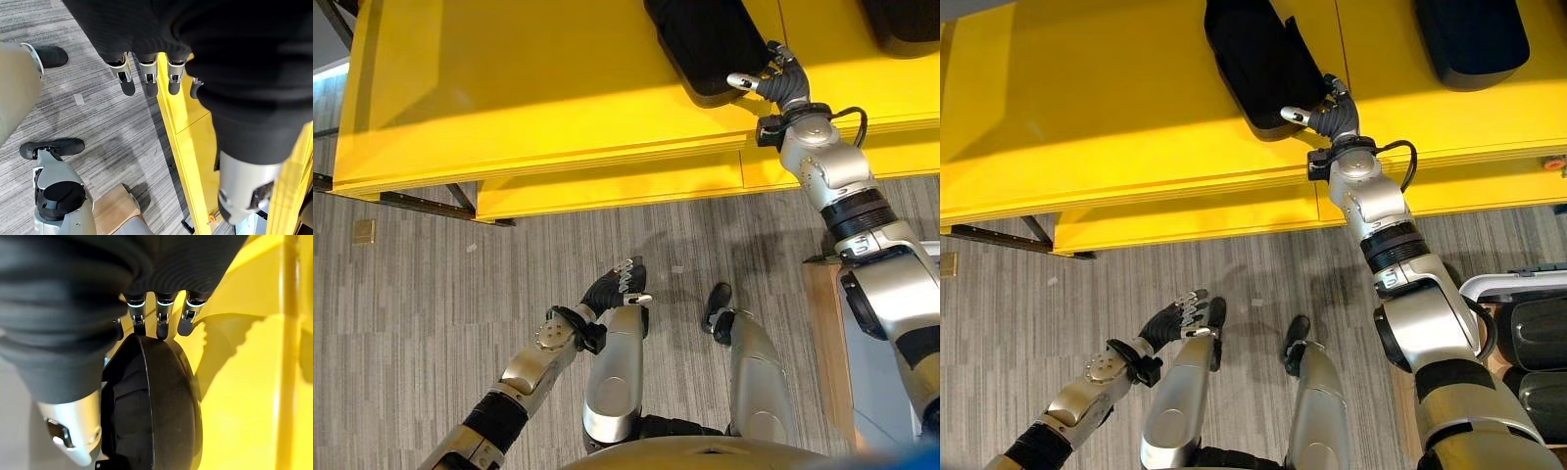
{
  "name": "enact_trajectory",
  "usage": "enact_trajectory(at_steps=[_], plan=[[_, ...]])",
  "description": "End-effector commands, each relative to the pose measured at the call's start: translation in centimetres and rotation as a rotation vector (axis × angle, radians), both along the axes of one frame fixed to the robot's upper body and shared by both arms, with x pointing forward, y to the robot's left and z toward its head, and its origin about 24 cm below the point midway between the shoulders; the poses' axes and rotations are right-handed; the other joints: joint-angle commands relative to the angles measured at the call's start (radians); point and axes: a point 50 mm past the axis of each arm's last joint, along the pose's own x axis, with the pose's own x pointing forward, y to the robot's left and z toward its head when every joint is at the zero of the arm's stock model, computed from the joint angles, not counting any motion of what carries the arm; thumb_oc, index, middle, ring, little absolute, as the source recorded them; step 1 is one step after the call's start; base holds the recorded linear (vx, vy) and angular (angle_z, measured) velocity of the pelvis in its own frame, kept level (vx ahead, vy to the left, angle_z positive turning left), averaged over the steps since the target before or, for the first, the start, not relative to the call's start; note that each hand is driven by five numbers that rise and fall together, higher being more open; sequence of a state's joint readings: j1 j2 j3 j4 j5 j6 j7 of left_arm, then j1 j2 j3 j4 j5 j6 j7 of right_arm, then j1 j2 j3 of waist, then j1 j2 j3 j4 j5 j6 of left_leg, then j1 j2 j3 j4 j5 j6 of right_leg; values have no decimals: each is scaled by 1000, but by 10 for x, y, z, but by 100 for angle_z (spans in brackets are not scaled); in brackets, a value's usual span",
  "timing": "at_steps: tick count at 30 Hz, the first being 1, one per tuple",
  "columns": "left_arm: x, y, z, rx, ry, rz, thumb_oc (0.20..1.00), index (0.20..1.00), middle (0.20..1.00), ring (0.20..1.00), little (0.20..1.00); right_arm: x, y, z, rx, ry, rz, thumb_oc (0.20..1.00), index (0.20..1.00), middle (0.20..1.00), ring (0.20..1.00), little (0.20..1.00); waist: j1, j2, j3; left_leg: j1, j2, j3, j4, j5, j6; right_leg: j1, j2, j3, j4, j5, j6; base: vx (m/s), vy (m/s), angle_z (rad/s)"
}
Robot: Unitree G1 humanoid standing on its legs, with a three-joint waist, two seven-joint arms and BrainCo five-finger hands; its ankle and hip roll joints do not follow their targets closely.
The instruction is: Move parts from the plastic box to the shelf.
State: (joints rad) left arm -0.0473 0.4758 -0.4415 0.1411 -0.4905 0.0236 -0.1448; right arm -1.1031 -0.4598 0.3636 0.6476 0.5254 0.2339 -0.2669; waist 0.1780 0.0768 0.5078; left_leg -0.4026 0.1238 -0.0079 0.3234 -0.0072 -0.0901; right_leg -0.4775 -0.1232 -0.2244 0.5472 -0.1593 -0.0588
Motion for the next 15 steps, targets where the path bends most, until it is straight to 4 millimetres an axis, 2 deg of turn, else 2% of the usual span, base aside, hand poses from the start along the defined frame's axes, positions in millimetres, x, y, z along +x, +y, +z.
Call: enact_trajectory(at_steps=[1, 11, 15], plan=[[-14, -8, 2, -44, -32, -20, 1000, 1000, 1000, 1000, 1000, -3, 24, -47, 73, 169, 110, 1000, 1000, 1000, 1000, 1000, 36, -1, 12, 30, 31, 4, -101, 104, 23, 41, -12, 17, 103, -48, 78, 0, 0, 0], [-15, -11, 0, -54, -30, -16, 1000, 1000, 1000, 1000, 1000, -5, 38, -62, 241, 212, 179, 1000, 1000, 1000, 1000, 1000, 35, 5, 12, 41, 27, 6, -103, 103, 24, 50, -17, 19, 98, -46, 81, 0, 0, 0], [-17, -13, -2, -60, -33, -15, 1000, 1000, 1000, 1000, 1000, -9, 47, -69, 236, 210, 191, 1000, 1000, 1000, 1000, 1000, 32, 10, 12, 43, 26, 8, -107, 105, 25, 49, -19, 21, 97, -44, 82, 0, 0, 0]])
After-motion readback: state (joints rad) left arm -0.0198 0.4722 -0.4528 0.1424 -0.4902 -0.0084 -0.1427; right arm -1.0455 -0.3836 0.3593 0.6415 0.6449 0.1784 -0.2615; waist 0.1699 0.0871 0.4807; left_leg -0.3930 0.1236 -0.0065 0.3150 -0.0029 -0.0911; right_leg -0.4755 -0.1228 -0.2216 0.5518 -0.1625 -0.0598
